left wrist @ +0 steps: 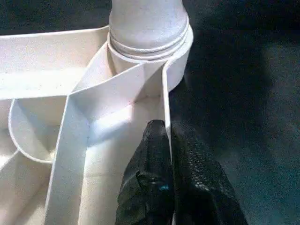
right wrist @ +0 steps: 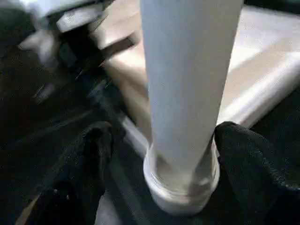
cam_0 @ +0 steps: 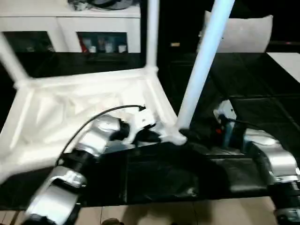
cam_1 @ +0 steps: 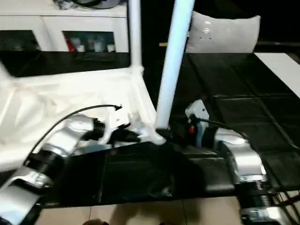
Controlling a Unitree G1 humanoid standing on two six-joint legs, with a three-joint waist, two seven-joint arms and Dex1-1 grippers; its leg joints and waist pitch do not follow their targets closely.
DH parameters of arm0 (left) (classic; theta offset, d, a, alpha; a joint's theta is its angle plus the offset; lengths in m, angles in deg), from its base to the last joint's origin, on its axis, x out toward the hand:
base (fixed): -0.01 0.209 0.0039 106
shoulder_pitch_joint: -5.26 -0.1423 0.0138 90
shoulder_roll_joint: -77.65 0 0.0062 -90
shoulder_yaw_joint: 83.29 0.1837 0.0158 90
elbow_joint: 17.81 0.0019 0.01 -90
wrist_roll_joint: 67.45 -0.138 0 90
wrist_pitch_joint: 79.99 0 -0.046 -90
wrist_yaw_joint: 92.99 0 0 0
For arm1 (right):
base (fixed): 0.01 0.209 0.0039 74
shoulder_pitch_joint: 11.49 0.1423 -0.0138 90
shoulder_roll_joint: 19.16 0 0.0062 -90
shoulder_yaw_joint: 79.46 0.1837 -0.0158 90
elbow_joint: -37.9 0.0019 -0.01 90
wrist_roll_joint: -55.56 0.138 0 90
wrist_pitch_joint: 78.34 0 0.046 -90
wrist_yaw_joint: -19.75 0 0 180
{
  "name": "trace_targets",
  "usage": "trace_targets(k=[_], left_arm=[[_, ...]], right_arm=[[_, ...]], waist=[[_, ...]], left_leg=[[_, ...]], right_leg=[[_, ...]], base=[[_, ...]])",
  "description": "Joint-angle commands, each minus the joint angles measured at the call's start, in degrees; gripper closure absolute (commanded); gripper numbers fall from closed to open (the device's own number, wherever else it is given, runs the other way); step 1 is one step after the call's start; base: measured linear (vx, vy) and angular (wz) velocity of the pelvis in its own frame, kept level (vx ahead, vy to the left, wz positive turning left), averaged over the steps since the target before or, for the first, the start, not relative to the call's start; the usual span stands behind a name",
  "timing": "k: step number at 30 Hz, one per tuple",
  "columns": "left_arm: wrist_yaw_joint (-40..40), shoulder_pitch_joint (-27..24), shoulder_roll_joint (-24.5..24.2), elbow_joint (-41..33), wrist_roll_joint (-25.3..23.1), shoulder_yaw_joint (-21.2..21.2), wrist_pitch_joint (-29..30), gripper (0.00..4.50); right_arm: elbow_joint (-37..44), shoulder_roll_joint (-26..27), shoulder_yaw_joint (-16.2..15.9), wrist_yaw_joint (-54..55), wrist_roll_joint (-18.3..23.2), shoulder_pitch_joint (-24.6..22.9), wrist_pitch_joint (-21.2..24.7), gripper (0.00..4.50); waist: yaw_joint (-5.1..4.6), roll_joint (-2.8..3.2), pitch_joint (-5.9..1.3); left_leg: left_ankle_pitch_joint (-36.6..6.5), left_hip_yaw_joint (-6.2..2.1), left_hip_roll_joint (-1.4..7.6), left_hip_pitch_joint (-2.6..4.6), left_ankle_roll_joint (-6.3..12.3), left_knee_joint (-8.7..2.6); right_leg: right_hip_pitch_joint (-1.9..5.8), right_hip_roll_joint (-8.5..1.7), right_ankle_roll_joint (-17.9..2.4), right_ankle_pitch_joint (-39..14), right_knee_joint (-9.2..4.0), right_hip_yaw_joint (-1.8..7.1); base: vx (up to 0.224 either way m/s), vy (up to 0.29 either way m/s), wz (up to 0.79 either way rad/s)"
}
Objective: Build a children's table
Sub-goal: Rotate leg to tighten
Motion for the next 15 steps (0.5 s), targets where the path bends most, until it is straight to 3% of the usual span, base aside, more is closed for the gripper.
trace_targets(k=[1,5,8,15], left_arm=[[-5.3,0.7,-0.4,-0.9,0.8,2.2,-3.5,4.5],[-11.8,0.8,-2.5,-1.0,1.7,3.9,-7.1,4.5],[-13.9,1.1,-3.2,-0.6,1.4,4.8,-9.5,4.5],[-15.6,1.4,-2.9,-0.1,1.2,5.2,-11.4,4.5]], right_arm=[[0.6,-1.2,-1.6,-3.9,0.4,-0.5,-1.6,0.77],[-1.1,-2.9,-3.4,-8.4,0.3,-0.3,-4.4,0.77],[-2.4,-2.9,-3.7,-10.7,1.2,0.5,-2.9,0.92],[-2.7,-2.1,-4.8,-12.3,1.7,1.1,-3.1,1.43]], waist=[[0.02,-0.24,-4.12],[0.7,-0.28,-4.09],[1.4,-0.26,-4.01],[1.62,-0.4,-4.04]], left_leg=[[-9.0,0.16,1.43,0.61,4.34,-3.49],[-9.7,0.23,1.46,0.59,3.79,-3.5],[-10.6,0.23,1.45,0.73,3.09,-3.49],[-11.1,0.09,1.41,0.57,2.41,-3.57]], right_leg=[[3.78,-3.47,-13.0,-9.3,-3.58,2.4],[3.62,-3.57,-12.7,-11.4,-3.6,2.41],[3.41,-3.56,-12.2,-13.6,-3.77,2.42],[3.5,-3.66,-10.9,-15.9,-3.88,2.37]], base=[[0.0,0.0,0.0],[0.0,0.0,0.0],[0.0,0.0,0.0],[0.0,0.0,0.0]])
